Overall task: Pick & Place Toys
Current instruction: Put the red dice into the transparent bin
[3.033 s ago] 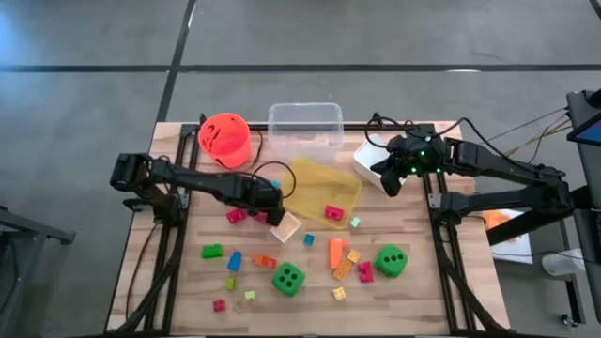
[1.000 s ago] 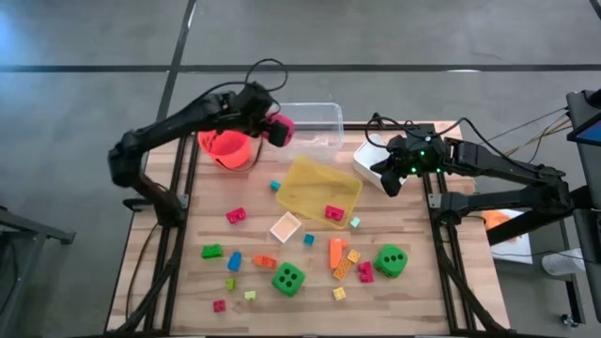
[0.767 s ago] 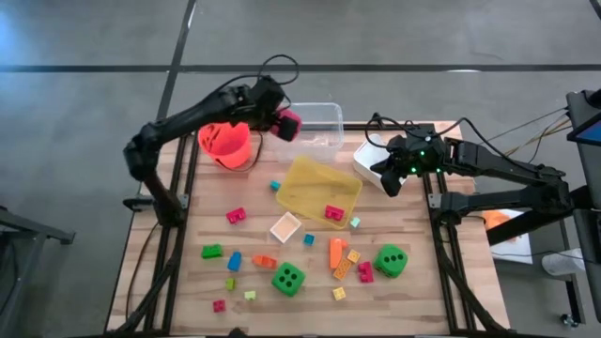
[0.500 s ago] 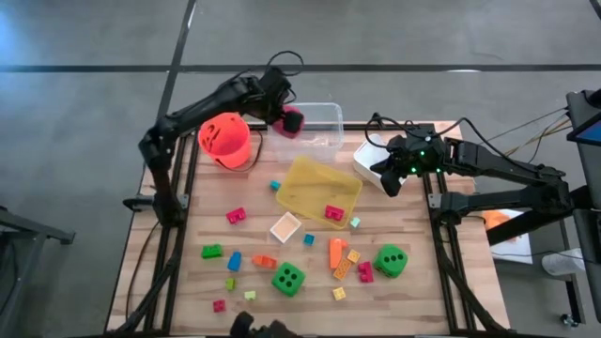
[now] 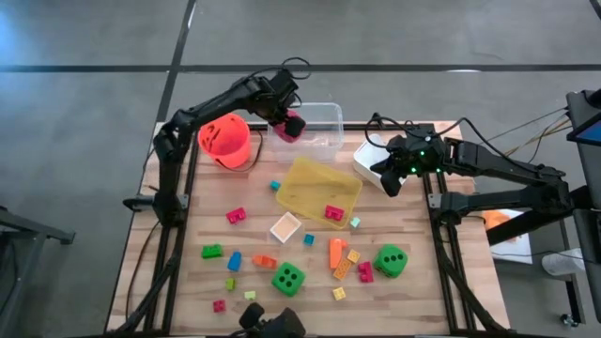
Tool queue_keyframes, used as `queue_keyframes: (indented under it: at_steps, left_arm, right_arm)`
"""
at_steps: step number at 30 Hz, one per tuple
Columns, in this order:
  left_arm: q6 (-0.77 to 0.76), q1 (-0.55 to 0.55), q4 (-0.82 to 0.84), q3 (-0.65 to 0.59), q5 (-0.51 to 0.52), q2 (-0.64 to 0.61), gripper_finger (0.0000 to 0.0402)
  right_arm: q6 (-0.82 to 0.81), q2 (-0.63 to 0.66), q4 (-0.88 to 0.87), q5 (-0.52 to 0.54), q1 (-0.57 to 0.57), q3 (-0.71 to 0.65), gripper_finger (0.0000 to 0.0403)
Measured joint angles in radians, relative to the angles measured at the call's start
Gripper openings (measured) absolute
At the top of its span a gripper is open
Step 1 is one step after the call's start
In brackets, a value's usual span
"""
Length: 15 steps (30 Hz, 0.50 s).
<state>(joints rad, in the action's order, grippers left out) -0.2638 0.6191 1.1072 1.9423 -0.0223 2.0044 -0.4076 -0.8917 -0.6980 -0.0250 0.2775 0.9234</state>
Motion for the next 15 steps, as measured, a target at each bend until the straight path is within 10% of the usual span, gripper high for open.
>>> queue_keyframes:
  at_steps: [15]
  left_arm:
    - [0.262,-0.034,0.041,0.0,0.002,0.062,0.0324]
  right_arm:
    - [0.0,0.0,0.0,0.0,0.0,0.0,0.0008]
